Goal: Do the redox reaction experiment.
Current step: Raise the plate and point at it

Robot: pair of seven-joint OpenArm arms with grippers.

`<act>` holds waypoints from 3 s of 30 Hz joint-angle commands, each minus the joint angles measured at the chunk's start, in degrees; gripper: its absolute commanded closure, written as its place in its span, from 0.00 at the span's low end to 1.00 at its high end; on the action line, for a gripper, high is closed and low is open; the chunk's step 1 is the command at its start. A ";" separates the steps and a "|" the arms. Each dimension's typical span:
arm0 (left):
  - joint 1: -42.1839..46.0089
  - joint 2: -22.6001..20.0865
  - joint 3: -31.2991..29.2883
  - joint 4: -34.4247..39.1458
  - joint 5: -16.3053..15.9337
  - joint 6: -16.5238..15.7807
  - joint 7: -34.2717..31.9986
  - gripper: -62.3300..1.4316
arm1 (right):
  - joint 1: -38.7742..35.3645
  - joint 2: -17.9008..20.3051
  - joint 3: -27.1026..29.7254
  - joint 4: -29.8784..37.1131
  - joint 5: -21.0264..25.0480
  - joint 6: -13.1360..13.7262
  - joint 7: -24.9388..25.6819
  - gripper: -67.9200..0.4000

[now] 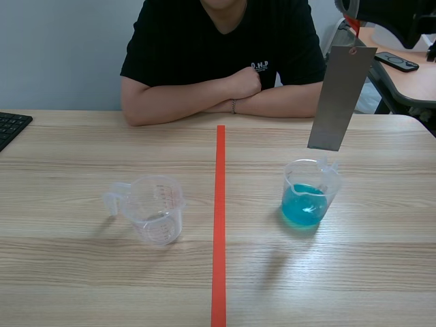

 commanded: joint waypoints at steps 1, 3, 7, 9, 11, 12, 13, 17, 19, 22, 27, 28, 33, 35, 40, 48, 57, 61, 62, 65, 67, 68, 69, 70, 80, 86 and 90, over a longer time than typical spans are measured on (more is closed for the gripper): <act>-3.21 -0.83 2.14 0.35 -1.40 -0.98 0.57 0.94 | 1.31 0.72 0.50 0.55 1.05 0.44 0.85 0.97; -7.72 -1.86 5.60 0.35 -3.32 -1.55 2.75 0.94 | 1.31 0.72 0.48 0.55 1.05 0.44 0.83 0.97; -17.73 -2.78 12.70 0.35 -6.97 -1.95 7.80 0.94 | 1.31 0.72 0.48 0.55 1.05 0.44 0.85 0.97; -22.47 -2.71 16.46 0.35 -7.96 -1.95 10.49 0.94 | 1.31 0.72 0.48 0.55 1.05 0.44 0.83 0.97; -27.02 -2.34 20.46 0.35 -8.13 -1.95 12.79 0.94 | 1.31 0.72 0.48 0.55 1.03 0.44 0.83 0.97; -29.38 -1.92 22.51 0.35 -8.33 -1.95 14.23 0.94 | 1.31 0.72 0.48 0.55 1.03 0.44 0.83 0.97; -31.47 -1.42 24.28 0.35 -8.79 -1.95 15.61 0.94 | 1.31 0.72 0.48 0.55 1.03 0.44 0.83 0.97; -39.12 1.73 30.75 0.33 -10.71 -1.95 20.41 0.94 | 1.31 0.74 0.48 0.55 1.03 0.44 0.81 0.97; -42.42 3.80 33.64 0.33 -10.75 -1.95 22.93 0.94 | 1.31 0.74 0.48 0.55 1.03 0.44 0.55 0.97; -46.62 7.15 37.29 0.02 -12.15 -1.95 27.23 0.94 | 1.31 0.74 0.48 0.55 1.03 0.44 0.13 0.97; -52.13 12.72 41.79 -1.27 -13.86 -1.95 32.57 0.94 | 1.31 0.74 0.48 0.55 1.05 0.44 0.02 0.97; -53.09 13.88 42.64 -1.60 -13.86 -1.95 33.81 0.94 | 1.31 0.74 0.48 0.55 1.05 0.44 0.02 0.97; -56.63 18.99 45.66 -3.91 -13.86 -1.95 36.92 0.94 | 1.31 0.74 0.48 0.55 1.07 0.44 0.02 0.97; -57.48 20.79 46.51 -5.03 -13.86 -1.95 37.05 0.94 | 1.31 0.74 0.48 0.55 1.07 0.44 0.02 0.97; -59.69 25.55 47.93 -7.82 -13.86 -1.95 37.99 0.94 | 1.31 0.74 0.48 0.55 1.07 0.44 0.02 0.97; -63.58 31.95 50.45 -12.74 -13.84 -1.95 39.60 0.94 | 1.31 0.74 0.48 0.55 1.22 0.44 0.04 0.97; -65.83 37.83 51.08 -16.68 -13.81 -1.79 39.58 0.94 | 1.31 0.72 0.48 0.55 1.25 0.44 0.07 0.97; -66.12 39.39 51.08 -17.70 -13.70 -1.57 39.58 0.94 | 1.31 0.72 0.48 0.55 1.25 0.44 0.07 0.97; -66.27 39.91 51.08 -18.03 -13.55 -1.55 39.63 0.94 | 1.31 0.72 0.48 0.55 1.27 0.44 0.09 0.97; -67.04 41.57 51.10 -19.15 -13.51 -1.18 39.93 0.94 | 1.31 0.72 0.48 0.55 1.27 0.44 0.15 0.97; -67.91 42.93 51.12 -20.04 -13.46 -1.18 40.59 0.94 | 1.31 0.72 0.48 0.55 1.27 0.44 0.22 0.97; -68.30 43.50 51.12 -20.50 -13.40 -1.18 40.74 0.94 | 1.31 0.72 0.48 0.55 1.27 0.44 0.22 0.97; -68.72 44.17 51.12 -20.92 -13.40 -1.18 40.85 0.94 | 1.31 0.72 0.48 0.55 1.27 0.44 0.22 0.97; -69.13 44.76 51.12 -21.27 -13.38 -1.18 40.94 0.94 | 1.31 0.72 0.48 0.55 1.27 0.44 0.22 0.97; -71.45 47.52 51.12 -21.53 -13.38 -1.25 42.18 0.94 | 1.31 0.72 0.48 0.55 1.27 0.44 0.24 0.97; -70.93 47.50 51.12 -21.53 -13.38 -1.57 42.16 0.94 | 1.31 0.72 0.48 0.55 1.27 0.44 0.24 0.97; -70.93 47.50 51.12 -21.53 -13.38 -1.95 42.14 0.94 | 1.31 0.72 0.48 0.55 1.27 0.44 0.24 0.97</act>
